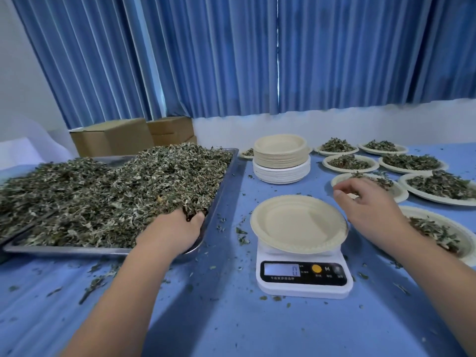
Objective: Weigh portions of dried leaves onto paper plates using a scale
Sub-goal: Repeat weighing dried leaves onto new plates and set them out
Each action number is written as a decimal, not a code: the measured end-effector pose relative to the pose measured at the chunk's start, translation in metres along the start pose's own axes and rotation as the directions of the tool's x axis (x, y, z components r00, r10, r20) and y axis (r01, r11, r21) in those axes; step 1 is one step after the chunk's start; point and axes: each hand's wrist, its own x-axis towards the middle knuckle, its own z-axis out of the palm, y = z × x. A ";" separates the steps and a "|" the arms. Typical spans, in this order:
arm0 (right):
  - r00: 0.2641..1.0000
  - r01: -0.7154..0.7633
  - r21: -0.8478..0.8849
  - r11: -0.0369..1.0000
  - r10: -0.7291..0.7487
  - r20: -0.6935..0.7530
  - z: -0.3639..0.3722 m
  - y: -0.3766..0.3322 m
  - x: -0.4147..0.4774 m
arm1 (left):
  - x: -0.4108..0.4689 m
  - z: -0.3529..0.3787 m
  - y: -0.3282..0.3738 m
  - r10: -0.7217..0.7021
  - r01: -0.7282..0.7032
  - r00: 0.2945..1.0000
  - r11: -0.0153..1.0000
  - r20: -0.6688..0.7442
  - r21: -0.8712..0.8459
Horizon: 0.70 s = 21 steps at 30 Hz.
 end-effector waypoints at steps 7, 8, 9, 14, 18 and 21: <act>1.000 0.010 0.020 1.000 -0.010 -0.016 -0.003 -0.001 -0.001 | -0.001 -0.030 -0.006 0.050 -0.045 0.999 0.870 -0.002 -0.491; 1.000 0.011 0.020 1.000 -0.011 -0.020 -0.003 -0.001 -0.001 | 0.003 -0.031 -0.008 0.044 -0.047 0.999 0.896 -0.017 -0.441; 1.000 0.012 0.020 1.000 -0.012 -0.021 -0.004 -0.001 -0.001 | 0.006 -0.030 -0.009 0.045 -0.050 0.999 0.931 -0.022 -0.362; 1.000 0.023 -0.003 1.000 -0.023 -0.011 -0.004 0.000 -0.001 | 0.010 -0.013 -0.003 0.208 -0.192 0.977 0.958 0.055 -0.213; 1.000 0.026 -0.013 1.000 -0.026 -0.009 -0.004 0.000 -0.001 | 0.012 0.003 -0.003 0.358 -0.308 0.893 0.928 0.271 -0.210; 0.999 0.030 -0.009 1.000 -0.030 -0.014 -0.004 -0.001 -0.001 | 0.012 0.003 -0.005 0.372 -0.329 0.879 0.926 0.298 -0.185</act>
